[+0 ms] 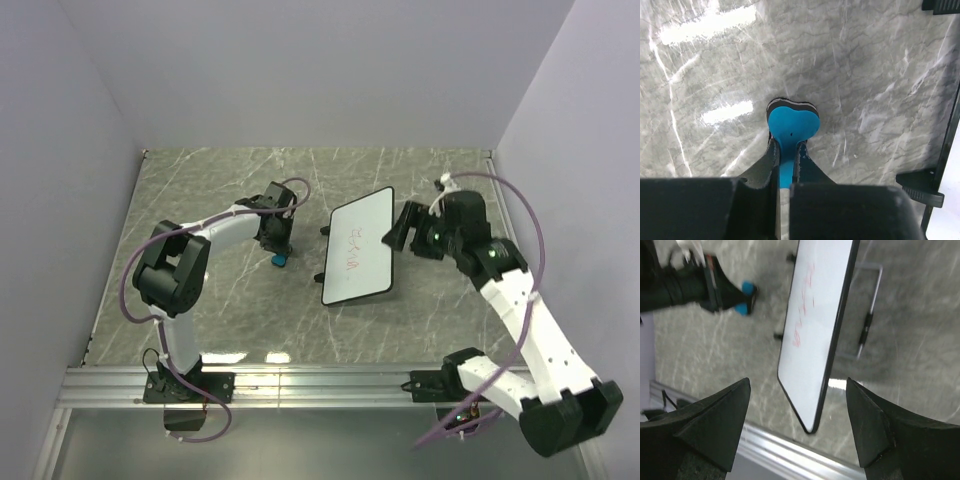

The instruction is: Erase the whiteboard

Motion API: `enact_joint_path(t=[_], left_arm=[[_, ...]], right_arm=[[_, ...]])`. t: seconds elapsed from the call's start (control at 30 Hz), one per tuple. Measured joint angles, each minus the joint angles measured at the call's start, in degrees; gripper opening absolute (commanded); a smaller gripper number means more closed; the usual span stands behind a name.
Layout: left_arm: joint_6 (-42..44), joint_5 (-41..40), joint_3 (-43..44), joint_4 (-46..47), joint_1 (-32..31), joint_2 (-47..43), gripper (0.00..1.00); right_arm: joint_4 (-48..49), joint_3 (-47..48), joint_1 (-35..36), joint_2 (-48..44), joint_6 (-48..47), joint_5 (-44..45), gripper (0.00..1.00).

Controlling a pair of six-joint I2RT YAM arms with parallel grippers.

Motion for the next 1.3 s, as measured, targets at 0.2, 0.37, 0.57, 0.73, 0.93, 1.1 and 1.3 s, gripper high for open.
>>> enact_joint_path(t=[0.2, 0.37, 0.57, 0.73, 0.93, 1.1, 1.3], left_arm=[[-1.18, 1.25, 4.87, -3.96, 0.00, -0.02, 0.00], [-2.95, 4.13, 12.81, -6.38, -0.02, -1.18, 0.00], [-4.15, 6.71, 20.55, -7.89, -1.75, -4.11, 0.00], [-5.31, 8.90, 24.63, -8.20, -5.01, -4.52, 0.00], [-6.62, 12.48, 24.87, -8.09, -8.02, -4.55, 0.00], [-7.21, 14.49, 24.87, -7.50, -10.56, -3.91, 0.00], [-8.63, 18.99, 24.94, -4.72, -12.96, -1.62, 0.00]], right_arm=[[4.76, 9.90, -6.97, 13.22, 0.33, -2.60, 0.79], [7.26, 14.62, -8.81, 24.50, 0.74, -4.35, 0.63], [7.63, 17.40, -8.90, 34.34, 0.63, -6.47, 0.60], [7.74, 17.27, -8.90, 34.75, 0.46, -6.58, 0.58], [9.20, 14.99, -8.90, 34.56, 0.50, -8.11, 0.42], [9.55, 12.98, -8.72, 34.99, 0.66, -9.44, 0.31], [10.60, 12.57, -8.85, 35.32, 1.05, -11.04, 0.12]])
